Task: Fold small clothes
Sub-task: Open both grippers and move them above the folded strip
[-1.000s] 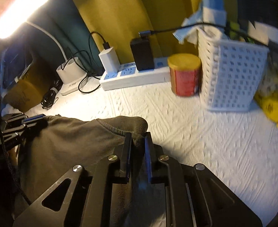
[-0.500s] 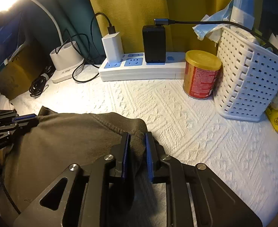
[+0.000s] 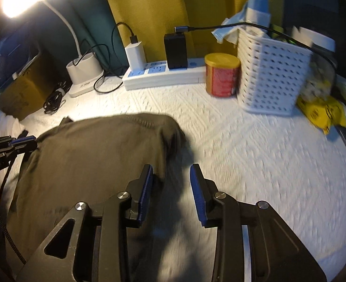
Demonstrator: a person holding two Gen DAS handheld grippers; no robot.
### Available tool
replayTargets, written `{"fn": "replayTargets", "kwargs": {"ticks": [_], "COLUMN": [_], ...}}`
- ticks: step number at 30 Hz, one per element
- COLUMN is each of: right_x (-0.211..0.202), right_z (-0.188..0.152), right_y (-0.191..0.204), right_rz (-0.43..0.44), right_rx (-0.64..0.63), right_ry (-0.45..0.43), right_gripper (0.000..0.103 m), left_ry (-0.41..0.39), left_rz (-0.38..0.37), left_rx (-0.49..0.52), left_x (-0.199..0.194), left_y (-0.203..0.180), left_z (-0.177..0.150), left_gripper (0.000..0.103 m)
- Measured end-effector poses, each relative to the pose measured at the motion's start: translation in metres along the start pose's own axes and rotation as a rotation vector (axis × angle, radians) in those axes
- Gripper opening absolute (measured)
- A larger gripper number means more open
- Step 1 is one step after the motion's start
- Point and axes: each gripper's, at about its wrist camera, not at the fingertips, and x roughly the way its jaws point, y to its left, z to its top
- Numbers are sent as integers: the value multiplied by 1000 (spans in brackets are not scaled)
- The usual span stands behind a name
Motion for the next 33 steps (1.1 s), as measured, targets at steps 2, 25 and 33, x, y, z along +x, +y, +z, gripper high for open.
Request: {"fn": "replayTargets", "kwargs": {"ticks": [2,25,33], "right_x": [-8,-88,-102], "right_z": [-9,-97,-129], "right_y": [1,20,24], "right_rz": [0,6,6], "right_rx": [7,31,52], "right_ry": [1,-14,1], "right_gripper": [35,59,59], "left_ry": [-17,-13,2], "left_rz": [-12,-163,-222], "left_rx": [-17,8,21], "left_x": [-9,-72,-88], "left_y": [-3,-65,-72], "left_z": [-7,-87,-116], "left_gripper": [53,56,56]}}
